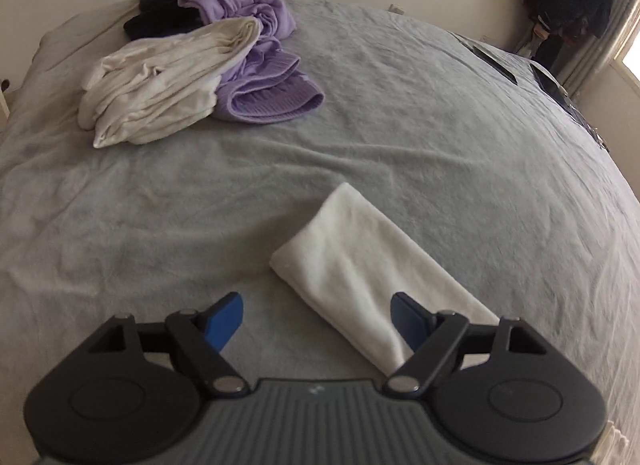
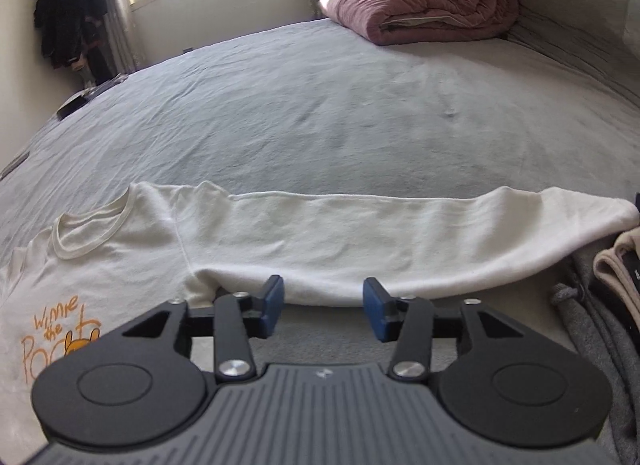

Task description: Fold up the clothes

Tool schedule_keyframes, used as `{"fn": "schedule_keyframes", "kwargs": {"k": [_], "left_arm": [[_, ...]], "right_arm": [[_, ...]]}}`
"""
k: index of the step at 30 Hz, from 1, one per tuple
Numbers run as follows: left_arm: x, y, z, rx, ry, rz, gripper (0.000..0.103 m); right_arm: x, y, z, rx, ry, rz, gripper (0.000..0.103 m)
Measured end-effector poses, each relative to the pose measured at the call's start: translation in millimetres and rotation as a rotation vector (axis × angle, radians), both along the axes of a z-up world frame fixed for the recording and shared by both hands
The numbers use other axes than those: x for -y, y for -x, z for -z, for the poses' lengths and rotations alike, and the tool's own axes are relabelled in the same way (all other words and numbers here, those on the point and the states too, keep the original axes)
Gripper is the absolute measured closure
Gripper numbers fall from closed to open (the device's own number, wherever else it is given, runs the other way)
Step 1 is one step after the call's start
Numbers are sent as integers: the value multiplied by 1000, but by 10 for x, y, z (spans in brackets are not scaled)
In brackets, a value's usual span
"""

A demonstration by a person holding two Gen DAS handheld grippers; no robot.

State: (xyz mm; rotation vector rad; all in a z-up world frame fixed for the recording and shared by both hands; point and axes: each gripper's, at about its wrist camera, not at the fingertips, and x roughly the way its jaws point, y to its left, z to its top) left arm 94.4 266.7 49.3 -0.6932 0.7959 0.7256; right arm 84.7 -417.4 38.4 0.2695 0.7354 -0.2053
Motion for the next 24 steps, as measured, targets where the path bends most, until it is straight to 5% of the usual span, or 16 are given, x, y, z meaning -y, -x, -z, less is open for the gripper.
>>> {"fn": "schedule_keyframes", "kwargs": {"k": [4,9,14,24], "left_arm": [[215,-75,0,63,107,112,20],[844,-238,-96,101,48,384,17],[1334,-317,11,74,42,561,17],[1620,-337,57,61,-59,647,17]], "right_arm": [[379,53,27,-8,-132,162,50],[794,227,95,22,-348,342,50],[928,291,178,51,-446,429,50],[925,264,126,118,-193,504,54]]}}
